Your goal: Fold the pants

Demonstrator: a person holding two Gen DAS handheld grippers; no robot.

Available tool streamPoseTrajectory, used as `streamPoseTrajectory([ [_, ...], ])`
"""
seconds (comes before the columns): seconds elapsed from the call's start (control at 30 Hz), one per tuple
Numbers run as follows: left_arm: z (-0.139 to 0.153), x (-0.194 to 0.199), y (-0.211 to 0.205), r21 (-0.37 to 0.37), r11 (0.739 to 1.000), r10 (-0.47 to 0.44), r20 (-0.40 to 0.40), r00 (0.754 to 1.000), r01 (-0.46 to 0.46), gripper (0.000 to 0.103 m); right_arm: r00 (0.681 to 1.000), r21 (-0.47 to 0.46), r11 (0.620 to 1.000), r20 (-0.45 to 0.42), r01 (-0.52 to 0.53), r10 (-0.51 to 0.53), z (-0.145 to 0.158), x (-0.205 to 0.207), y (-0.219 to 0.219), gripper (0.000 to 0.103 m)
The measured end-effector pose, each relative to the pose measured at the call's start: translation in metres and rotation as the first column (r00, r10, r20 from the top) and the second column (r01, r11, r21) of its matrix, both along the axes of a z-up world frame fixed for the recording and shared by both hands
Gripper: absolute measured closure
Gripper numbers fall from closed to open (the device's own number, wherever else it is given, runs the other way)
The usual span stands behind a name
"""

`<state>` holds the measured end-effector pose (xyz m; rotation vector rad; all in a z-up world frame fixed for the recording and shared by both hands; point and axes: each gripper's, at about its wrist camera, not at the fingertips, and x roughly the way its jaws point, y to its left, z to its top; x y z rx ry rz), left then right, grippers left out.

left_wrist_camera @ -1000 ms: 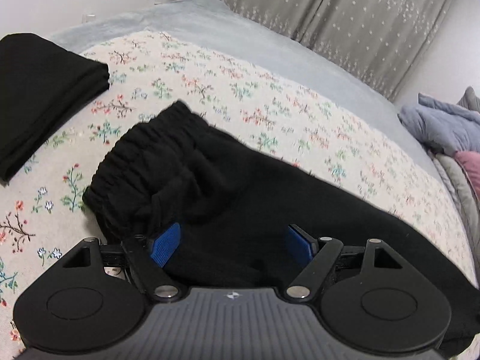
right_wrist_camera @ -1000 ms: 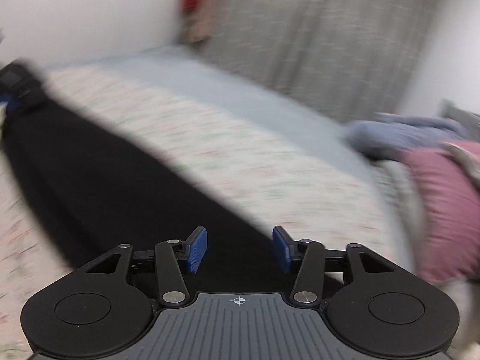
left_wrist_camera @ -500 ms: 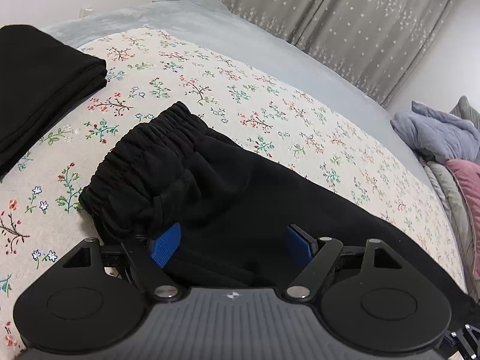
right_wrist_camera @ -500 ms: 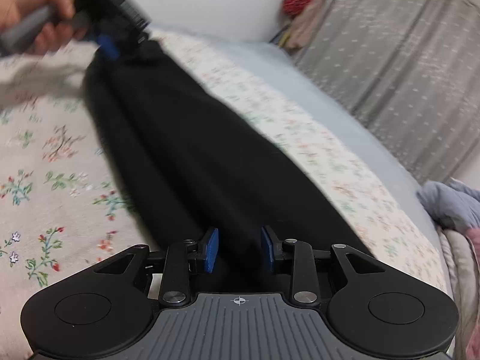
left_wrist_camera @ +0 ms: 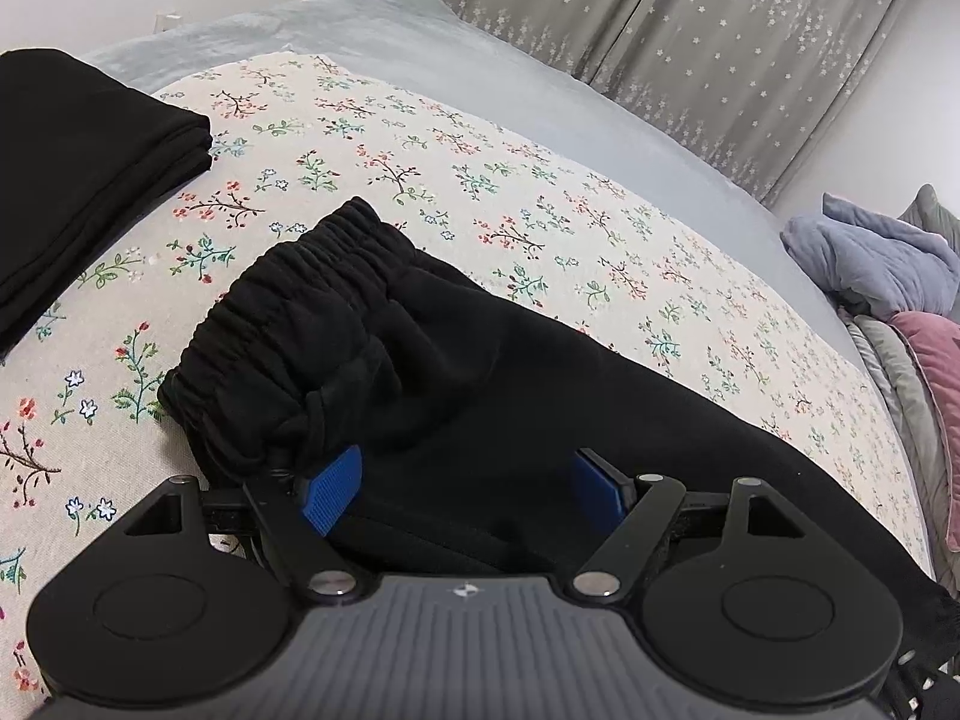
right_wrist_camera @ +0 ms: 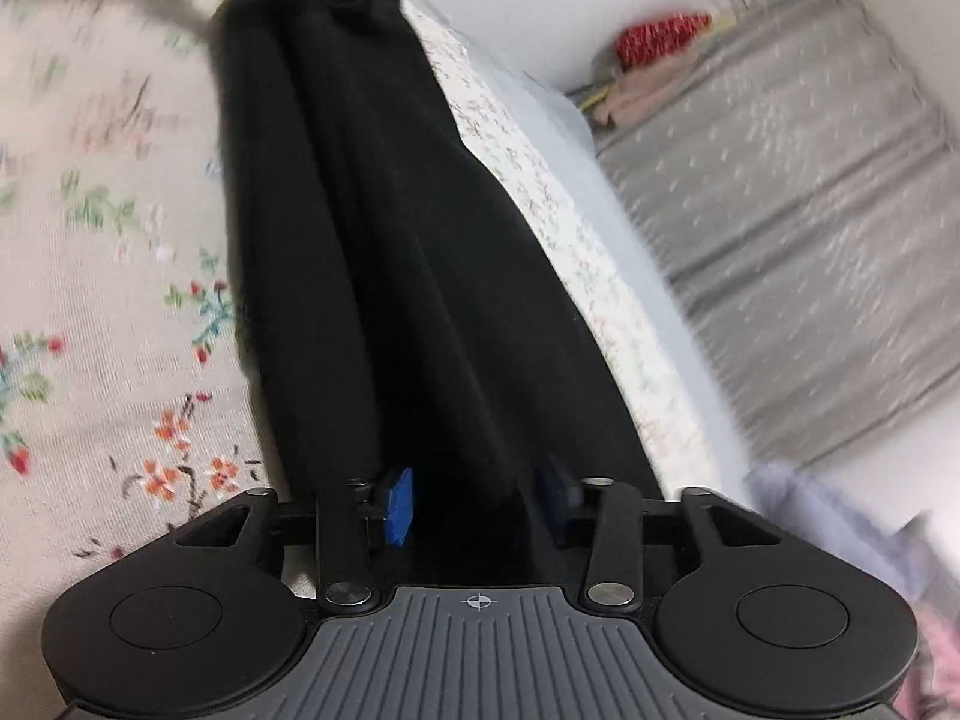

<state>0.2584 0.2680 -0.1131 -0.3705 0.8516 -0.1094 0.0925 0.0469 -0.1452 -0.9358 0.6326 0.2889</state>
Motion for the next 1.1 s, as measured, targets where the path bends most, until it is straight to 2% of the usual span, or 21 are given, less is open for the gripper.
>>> streamPoseTrajectory([
  [0.07, 0.000, -0.002, 0.002, -0.004, 1.000, -0.007, -0.001, 1.000, 0.007, 0.011, 1.000, 0.067, 0.997, -0.009, 0.029, -0.029, 0.016, 0.004, -0.009, 0.101],
  [0.2, 0.003, -0.006, 0.008, -0.032, 0.999, -0.015, -0.017, 1.000, 0.015, 0.015, 1.000, 0.043, 0.999, -0.003, -0.023, 0.024, 0.050, -0.007, -0.015, 0.101],
  [0.27, 0.002, -0.007, 0.012, -0.041, 0.999, -0.013, -0.038, 0.999, 0.012, 0.017, 0.998, 0.047, 0.998, -0.046, -0.050, 0.053, 0.061, -0.011, -0.016, 0.101],
  [0.33, 0.000, -0.008, 0.011, -0.020, 1.000, -0.025, -0.066, 0.997, 0.024, 0.017, 0.988, 0.069, 0.995, -0.132, -0.072, 0.081, 0.057, -0.017, -0.017, 0.101],
  [0.4, -0.001, -0.009, 0.006, 0.018, 0.999, -0.047, -0.081, 0.996, 0.048, 0.018, 0.973, 0.066, 0.994, -0.208, -0.087, 0.099, 0.040, -0.026, -0.018, 0.102],
  [0.5, -0.002, -0.011, 0.000, 0.070, 0.995, -0.063, -0.086, 0.994, 0.069, 0.018, 0.977, 0.088, 0.995, -0.203, -0.040, 0.057, 0.020, -0.021, -0.021, 0.101],
  [0.57, -0.002, -0.013, -0.002, 0.096, 0.992, -0.068, -0.087, 0.994, 0.076, 0.018, 0.978, 0.143, 0.990, -0.206, -0.003, 0.033, 0.022, -0.016, -0.025, 0.100],
  [0.6, 0.000, -0.013, -0.002, 0.102, 0.992, -0.070, -0.088, 0.994, 0.079, 0.018, 0.977, 0.162, 0.987, -0.212, -0.004, 0.039, 0.026, -0.015, -0.026, 0.094],
  [0.67, 0.005, -0.014, 0.000, 0.098, 0.993, -0.060, -0.082, 0.995, 0.068, 0.018, 0.974, 0.213, 0.977, -0.221, -0.005, 0.053, 0.041, -0.018, -0.035, 0.091],
  [0.73, 0.018, -0.019, 0.002, 0.083, 0.995, -0.045, -0.046, 0.998, 0.049, 0.017, 0.972, 0.314, 0.949, -0.230, 0.018, 0.058, 0.065, -0.018, -0.054, 0.088],
  [0.83, 0.042, -0.034, -0.004, 0.110, 0.993, -0.053, 0.069, 0.996, 0.045, 0.016, 0.976, 0.520, 0.841, -0.214, 0.148, -0.040, 0.102, -0.008, -0.100, 0.083],
  [0.9, 0.050, -0.041, -0.015, 0.106, 0.991, -0.091, 0.139, 0.986, 0.077, 0.014, 0.967, 0.578, 0.780, -0.212, 0.241, -0.142, 0.109, 0.001, -0.130, 0.079],
  [0.93, 0.048, -0.042, -0.022, 0.082, 0.991, -0.115, 0.146, 0.983, 0.104, 0.013, 0.955, 0.579, 0.763, -0.232, 0.287, -0.183, 0.103, 0.008, -0.141, 0.079],
  [1.0, 0.032, -0.037, -0.040, 0.050, 0.986, -0.165, 0.094, 0.982, 0.161, 0.013, 0.923, 0.544, 0.753, -0.310, 0.370, -0.230, 0.077, 0.020, -0.153, 0.079],
  [1.03, 0.021, -0.033, -0.051, 0.058, 0.980, -0.192, 0.048, 0.980, 0.189, 0.013, 0.895, 0.514, 0.747, -0.368, 0.421, -0.251, 0.056, 0.024, -0.159, 0.079],
  [1.07, 0.008, -0.030, -0.063, 0.091, 0.973, -0.212, -0.010, 0.977, 0.213, 0.013, 0.866, 0.486, 0.740, -0.423, 0.466, -0.268, 0.036, 0.025, -0.164, 0.079],
  [1.1, -0.003, -0.028, -0.071, 0.136, 0.966, -0.216, -0.051, 0.975, 0.221, 0.014, 0.861, 0.507, 0.717, -0.432, 0.478, -0.269, 0.026, 0.020, -0.171, 0.079],
])
